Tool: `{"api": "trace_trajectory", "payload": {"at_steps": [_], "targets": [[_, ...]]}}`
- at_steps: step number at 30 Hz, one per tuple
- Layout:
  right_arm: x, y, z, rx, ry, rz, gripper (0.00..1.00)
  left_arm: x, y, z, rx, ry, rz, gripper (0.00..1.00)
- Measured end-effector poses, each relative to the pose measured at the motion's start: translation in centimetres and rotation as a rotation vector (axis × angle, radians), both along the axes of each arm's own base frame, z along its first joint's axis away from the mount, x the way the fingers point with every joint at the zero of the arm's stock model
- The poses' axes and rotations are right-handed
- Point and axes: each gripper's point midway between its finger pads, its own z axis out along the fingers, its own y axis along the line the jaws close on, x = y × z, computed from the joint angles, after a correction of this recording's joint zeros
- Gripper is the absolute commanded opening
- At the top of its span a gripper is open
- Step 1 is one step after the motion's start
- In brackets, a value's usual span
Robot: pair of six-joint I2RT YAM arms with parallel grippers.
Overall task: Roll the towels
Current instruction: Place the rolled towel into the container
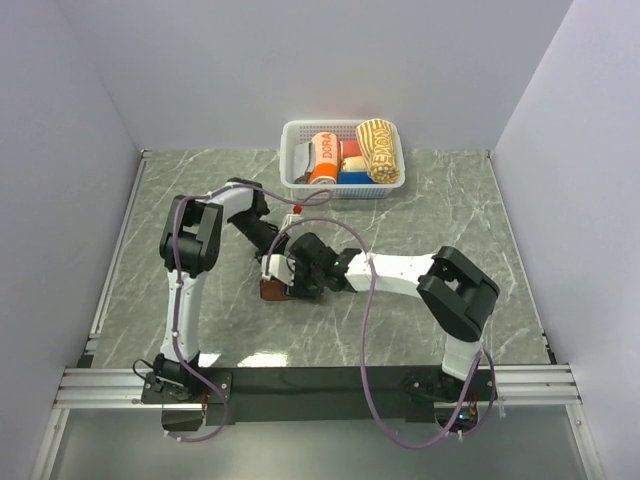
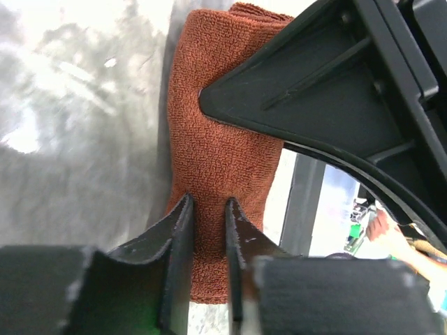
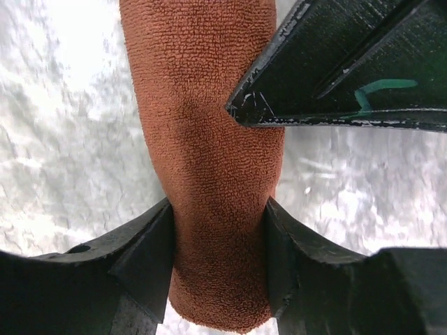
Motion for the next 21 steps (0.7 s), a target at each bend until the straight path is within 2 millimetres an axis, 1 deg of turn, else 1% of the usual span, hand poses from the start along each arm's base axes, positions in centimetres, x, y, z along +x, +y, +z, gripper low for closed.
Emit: {"api": "trace_trajectory", "payload": {"at_steps": [1,3,4,8,9,10,12,13,15,17,19,21], "targets": [[0.1,0.2,0.0,0.004,0.016,0.000,0.19,0.2,0.2,0.0,0.000,-0.004,0.006,0.34],[0.2,0.6,0.0,0.013,0.042,0.001,0.00,0.5,0.8,-0.2,-0.005,-0.015,0.025,0.40],[0.2,0.7,0.0,0.020,0.054,0.001,0.00,0.6,1.1,-0.2,-0.007,-0.024,0.036,0.46],[-0.5,1.5,0.2,0.056,0.105,0.003,0.00,1.0,3.4,0.0,-0.006,-0.094,0.085,0.57],[-0.7,1.6,0.2,0.064,0.122,-0.002,0.00,1.3,4.3,0.0,0.002,-0.123,0.101,0.60],[-0.8,1.5,0.2,0.066,0.133,-0.007,0.00,1.6,5.1,0.1,0.012,-0.147,0.113,0.61],[-1.1,1.3,0.3,0.074,0.170,-0.026,0.00,2.7,7.6,0.6,0.042,-0.227,0.158,0.62],[-1.2,1.1,0.3,0.080,0.195,-0.042,0.00,3.3,8.7,1.1,0.052,-0.265,0.184,0.65],[-1.2,0.5,0.4,0.090,0.248,-0.076,0.00,4.8,10.9,2.3,0.066,-0.361,0.247,0.67],[-1.0,-0.7,0.5,0.097,0.320,-0.135,0.00,6.0,12.5,4.0,0.076,-0.460,0.299,0.68],[-0.3,-2.4,0.8,0.099,0.402,-0.226,0.00,7.0,13.4,6.4,0.083,-0.569,0.337,0.68],[0.8,-3.8,1.4,0.112,0.467,-0.316,0.00,7.8,13.4,9.0,0.075,-0.671,0.360,0.69]]}}
